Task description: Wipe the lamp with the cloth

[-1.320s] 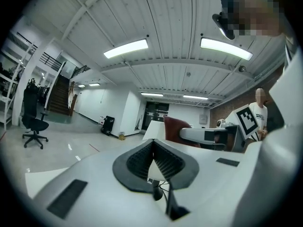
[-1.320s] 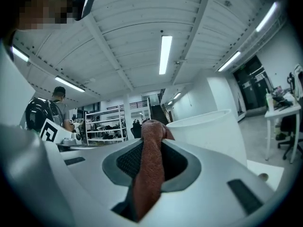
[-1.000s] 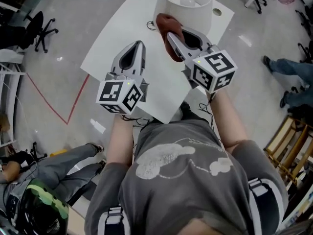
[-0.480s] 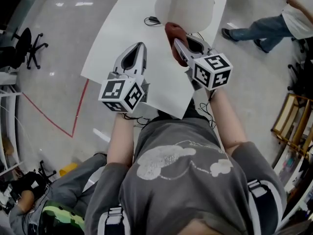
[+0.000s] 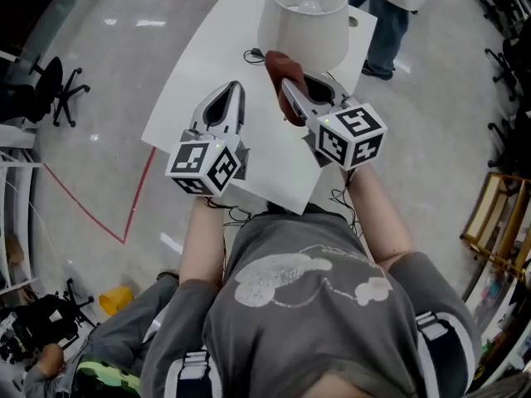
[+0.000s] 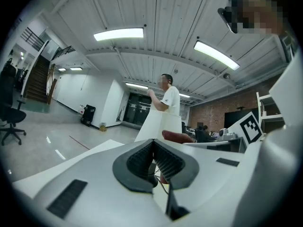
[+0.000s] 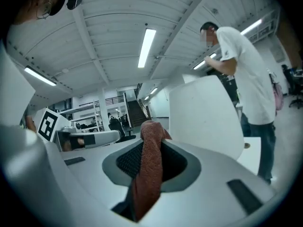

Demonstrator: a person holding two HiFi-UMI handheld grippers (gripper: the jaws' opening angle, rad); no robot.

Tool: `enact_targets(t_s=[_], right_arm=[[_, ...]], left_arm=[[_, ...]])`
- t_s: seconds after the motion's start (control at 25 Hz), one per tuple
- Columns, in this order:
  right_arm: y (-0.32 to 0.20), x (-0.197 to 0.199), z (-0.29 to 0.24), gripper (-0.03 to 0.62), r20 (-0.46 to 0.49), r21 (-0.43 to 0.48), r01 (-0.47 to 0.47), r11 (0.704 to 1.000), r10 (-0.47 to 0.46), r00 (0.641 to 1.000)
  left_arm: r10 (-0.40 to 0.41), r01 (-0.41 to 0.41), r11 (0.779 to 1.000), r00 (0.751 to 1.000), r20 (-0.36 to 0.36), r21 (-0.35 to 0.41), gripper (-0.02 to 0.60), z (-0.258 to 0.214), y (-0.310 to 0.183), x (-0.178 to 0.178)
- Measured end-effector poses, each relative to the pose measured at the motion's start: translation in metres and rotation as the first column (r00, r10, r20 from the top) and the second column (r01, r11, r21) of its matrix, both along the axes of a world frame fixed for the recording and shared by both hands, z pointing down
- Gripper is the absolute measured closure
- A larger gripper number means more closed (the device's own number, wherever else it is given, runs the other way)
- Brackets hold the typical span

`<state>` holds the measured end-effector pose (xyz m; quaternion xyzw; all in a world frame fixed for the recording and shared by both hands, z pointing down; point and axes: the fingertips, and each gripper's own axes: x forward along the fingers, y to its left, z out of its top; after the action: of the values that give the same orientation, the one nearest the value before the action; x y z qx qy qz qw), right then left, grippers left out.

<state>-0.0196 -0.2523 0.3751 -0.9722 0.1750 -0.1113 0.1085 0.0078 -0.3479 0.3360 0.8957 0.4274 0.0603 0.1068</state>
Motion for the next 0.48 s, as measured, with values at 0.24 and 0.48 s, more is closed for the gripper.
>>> enact_targets(t_s=[0.24,0.48], right_arm=[[-0.005,0.02,-0.055,0.508,-0.113,-0.009,-0.017,1.0,0.015,0.993],[-0.005,0.045,-0.08,0.508,-0.151,0.001,-0.122,0.993,0.121,0.981]], left_arm=[[-0.014,0.013,1.0,0.997,-0.072,-0.017,0.574,-0.037,-0.005,0.01],[0.04,-0.045,0.998,0.995,-0.091,-0.046,0.574,-0.048,-0.014,0.036]])
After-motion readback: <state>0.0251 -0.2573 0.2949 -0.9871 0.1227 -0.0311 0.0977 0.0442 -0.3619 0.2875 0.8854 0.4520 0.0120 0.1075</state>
